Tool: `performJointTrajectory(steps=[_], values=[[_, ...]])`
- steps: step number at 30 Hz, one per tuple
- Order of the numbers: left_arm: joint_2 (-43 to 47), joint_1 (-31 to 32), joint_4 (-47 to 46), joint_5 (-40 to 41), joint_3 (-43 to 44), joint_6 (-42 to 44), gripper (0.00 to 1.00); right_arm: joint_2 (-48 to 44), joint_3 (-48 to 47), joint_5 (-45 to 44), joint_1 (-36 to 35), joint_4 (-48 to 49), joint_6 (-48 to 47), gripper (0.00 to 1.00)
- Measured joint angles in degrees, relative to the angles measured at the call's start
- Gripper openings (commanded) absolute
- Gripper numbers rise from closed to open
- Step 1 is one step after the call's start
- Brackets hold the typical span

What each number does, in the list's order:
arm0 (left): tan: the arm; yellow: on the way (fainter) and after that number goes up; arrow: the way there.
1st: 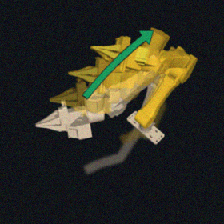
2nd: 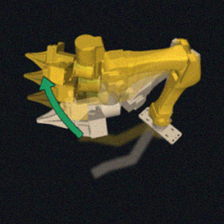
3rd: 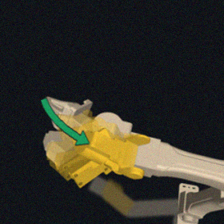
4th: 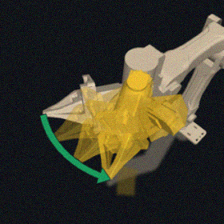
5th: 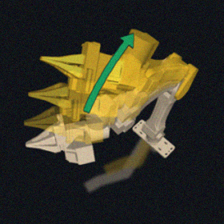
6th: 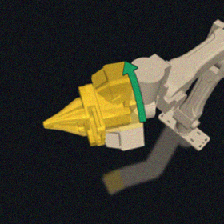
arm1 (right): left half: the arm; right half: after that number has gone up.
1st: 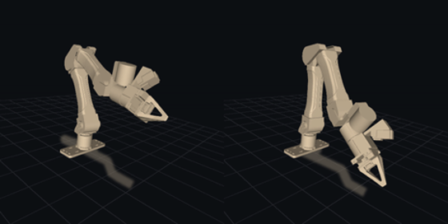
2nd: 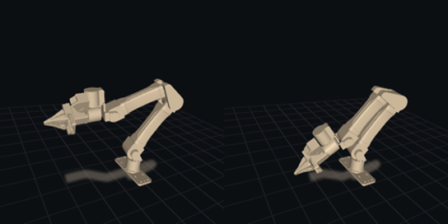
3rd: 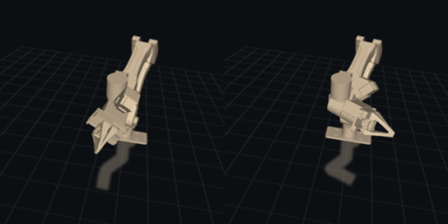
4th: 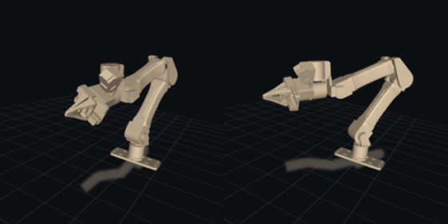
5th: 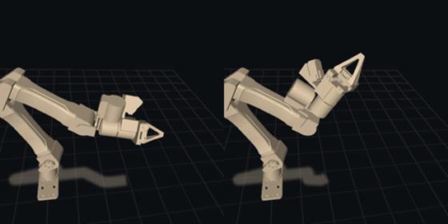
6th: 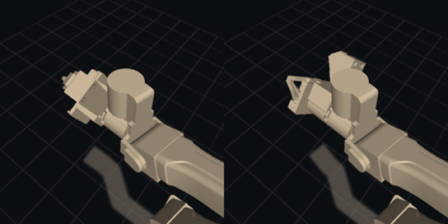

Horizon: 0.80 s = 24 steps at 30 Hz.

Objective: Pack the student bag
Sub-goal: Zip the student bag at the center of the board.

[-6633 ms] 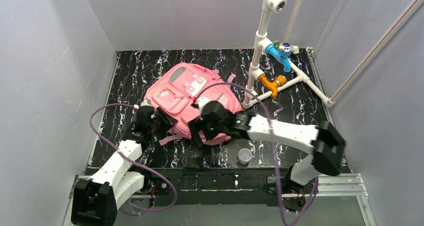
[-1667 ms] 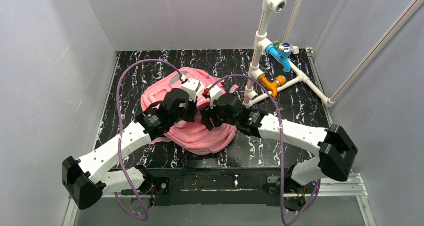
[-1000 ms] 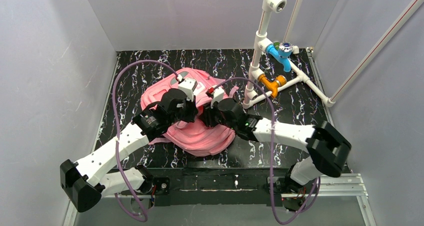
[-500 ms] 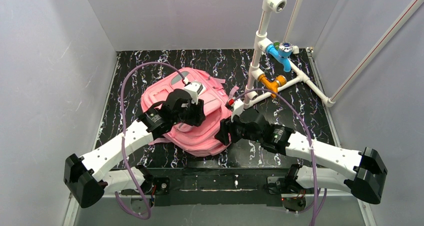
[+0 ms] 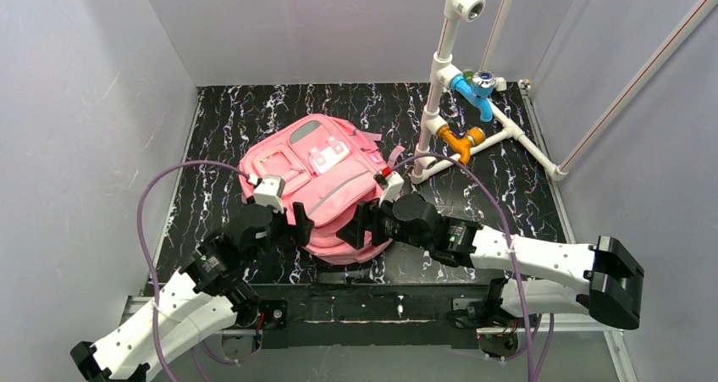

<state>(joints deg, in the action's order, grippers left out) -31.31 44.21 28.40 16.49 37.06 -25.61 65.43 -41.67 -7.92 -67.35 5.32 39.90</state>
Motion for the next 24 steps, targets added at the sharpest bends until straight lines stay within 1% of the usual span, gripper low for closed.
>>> performJointTrajectory(steps=[2,5,8,10,12,13,15,17,19,22,24], values=[[1.64,0.0,-2.01,0.33,-4.52,0.33,0.84,0.44,0.66,-1.14,0.42,2.25,3.91,0.83],[2.43,0.0,-4.85,0.79,-8.13,2.93,0.85,2.49,0.66,-1.62,1.64,4.7,8.83,0.83],[0.44,0.0,-7.76,1.36,-8.57,6.38,0.84,4.55,0.66,-1.53,3.41,6.05,11.87,0.82],[-2.64,0.07,-8.9,1.38,-8.17,8.13,0.82,5.77,0.63,-1.2,4.46,6.93,13.09,0.79],[-5.79,0.02,-10.1,1.14,-8.13,9.35,0.77,6.84,0.63,-0.66,5.51,7.74,14.14,0.75],[-6.97,0.0,-10.49,0.74,-8.11,9.86,0.7,7.17,0.63,-0.48,5.86,8.04,14.36,0.71],[-10.05,0.0,-10.75,-0.46,-7.56,10.69,0.62,7.72,0.63,0.24,6.78,8.59,14.8,0.68],[-12.04,0.0,-10.47,-1.42,-6.47,10.91,0.59,7.87,0.63,0.87,7.54,8.7,15.28,0.68],[-12.5,0.0,-10.05,-2.47,-5.68,10.56,0.61,7.89,0.63,1.16,8.04,8.81,15.45,0.68],[-11.13,-0.13,-8.96,-3.65,-5.51,8.79,0.69,7.89,0.63,1.55,8.52,9.07,15.47,0.68],[-10.19,-0.24,-7.87,-4.31,-5.49,7.04,0.76,7.89,0.66,2.19,8.76,9.4,15.45,0.68]])
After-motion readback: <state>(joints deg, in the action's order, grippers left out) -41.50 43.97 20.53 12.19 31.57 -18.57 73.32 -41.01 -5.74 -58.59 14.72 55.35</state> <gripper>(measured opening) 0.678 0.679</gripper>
